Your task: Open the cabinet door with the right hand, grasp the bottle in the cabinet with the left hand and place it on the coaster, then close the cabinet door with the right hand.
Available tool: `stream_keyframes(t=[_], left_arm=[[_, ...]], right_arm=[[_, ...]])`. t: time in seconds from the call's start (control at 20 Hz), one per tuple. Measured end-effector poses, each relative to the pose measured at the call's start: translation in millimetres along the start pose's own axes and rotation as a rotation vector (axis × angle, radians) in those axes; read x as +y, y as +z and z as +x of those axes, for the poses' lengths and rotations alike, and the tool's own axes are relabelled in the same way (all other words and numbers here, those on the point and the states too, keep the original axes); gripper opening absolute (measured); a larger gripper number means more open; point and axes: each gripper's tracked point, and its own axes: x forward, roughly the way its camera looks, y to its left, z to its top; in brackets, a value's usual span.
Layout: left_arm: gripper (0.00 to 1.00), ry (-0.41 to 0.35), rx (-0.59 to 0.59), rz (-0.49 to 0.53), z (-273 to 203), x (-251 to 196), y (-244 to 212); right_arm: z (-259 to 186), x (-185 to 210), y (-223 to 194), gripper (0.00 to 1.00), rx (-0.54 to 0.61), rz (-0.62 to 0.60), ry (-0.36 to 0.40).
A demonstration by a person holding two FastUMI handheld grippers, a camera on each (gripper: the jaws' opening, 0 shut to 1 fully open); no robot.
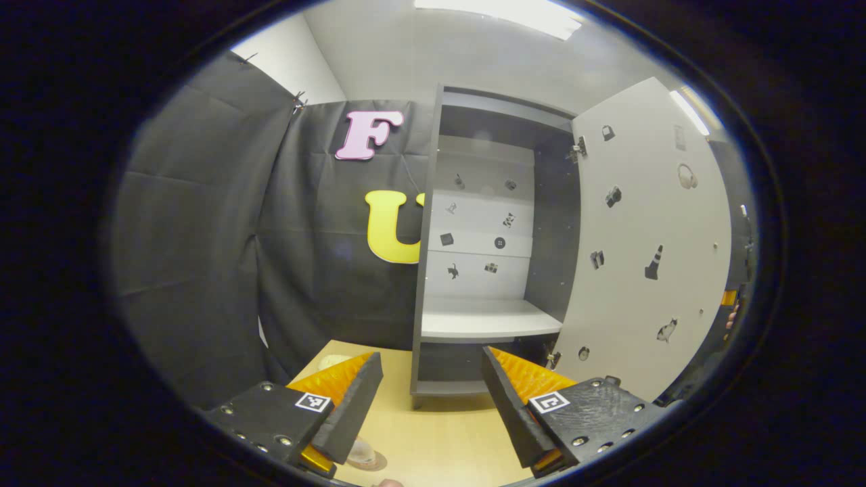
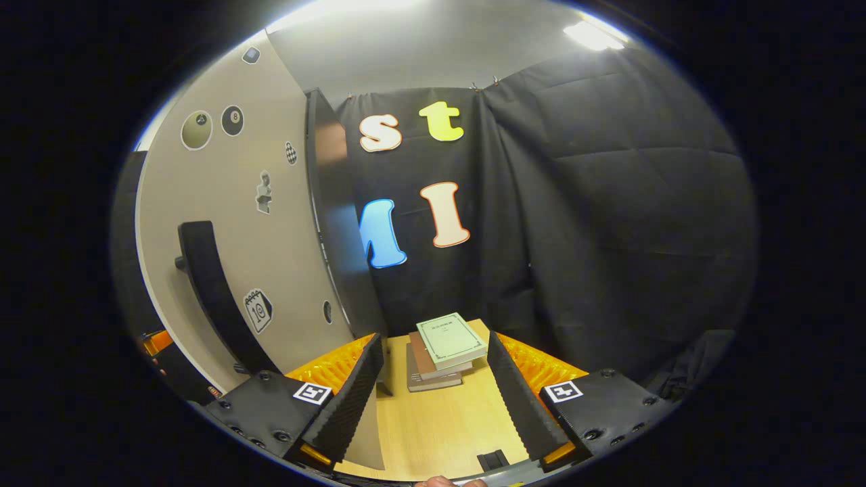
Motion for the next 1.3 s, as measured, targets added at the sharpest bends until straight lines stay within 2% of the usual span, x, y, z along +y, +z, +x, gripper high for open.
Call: stream_keyframes(t=[0.05,0.1,0.15,0.2,0.25,0.45,0.5,0.55,0.6,0.65,0.7,0.75,0.85,0.9,0.95,1.1,1.15,1.2,1.3], left_arm=[[0.93,0.008,0.003,-0.013,-5,-8,-4],[0.93,0.017,0.006,-0.021,-11,-16,-5],[0.88,0.027,0.008,-0.024,-17,-23,-8],[0.9,0.038,0.017,-0.027,-21,-31,-10],[0.88,0.046,0.026,-0.03,-26,-39,-16],[0.9,0.079,0.057,-0.012,-57,-56,-27],[0.9,0.088,0.066,-0.01,-62,-59,-30],[0.93,0.095,0.074,-0.009,-66,-62,-33],[0.9,0.1,0.075,-0.007,-69,-63,-33],[0.93,0.101,0.074,-0.003,-72,-64,-33],[0.93,0.103,0.068,0.003,-74,-63,-32],[0.88,0.106,0.06,0.01,-75,-61,-30],[0.88,0.11,0.056,0.01,-71,-52,-30],[0.88,0.104,0.055,0.001,-69,-48,-29],[0.88,0.099,0.048,-0.008,-66,-43,-27],[0.88,0.094,0.029,-0.015,-63,-20,-20],[0.9,0.092,0.028,-0.009,-62,-11,-19],[0.9,0.091,0.03,-0.002,-60,-2,-20],[0.9,0.086,0.037,0.009,-58,14,-23]], right_arm=[[0,9,4,0.98,0.007,-0.017,0.042],[-1,17,4,0.98,0.018,-0.025,0.09],[-2,25,4,0.94,0.029,-0.028,0.139],[-3,32,5,0.94,0.038,-0.037,0.181],[-4,34,7,0.99,0.039,-0.051,0.208],[13,39,4,0.98,0.04,-0.089,0.305],[13,43,6,0.93,0.039,-0.093,0.323],[13,46,8,0.93,0.036,-0.096,0.34],[13,51,11,0.98,0.034,-0.099,0.352],[11,57,10,0.93,0.048,-0.1,0.368],[10,58,11,0.93,0.049,-0.12,0.356],[9,58,14,0.96,0.046,-0.144,0.347],[7,59,18,0.97,0.029,-0.186,0.315],[6,61,16,0.92,0.031,-0.194,0.294],[4,65,12,0.97,0.036,-0.189,0.288],[-3,89,7,0.97,0.044,-0.162,0.291],[-5,96,7,0.91,0.038,-0.173,0.286],[-7,105,7,0.97,0.032,-0.181,0.282],[-7,126,2,0.97,0.026,-0.174,0.286]])
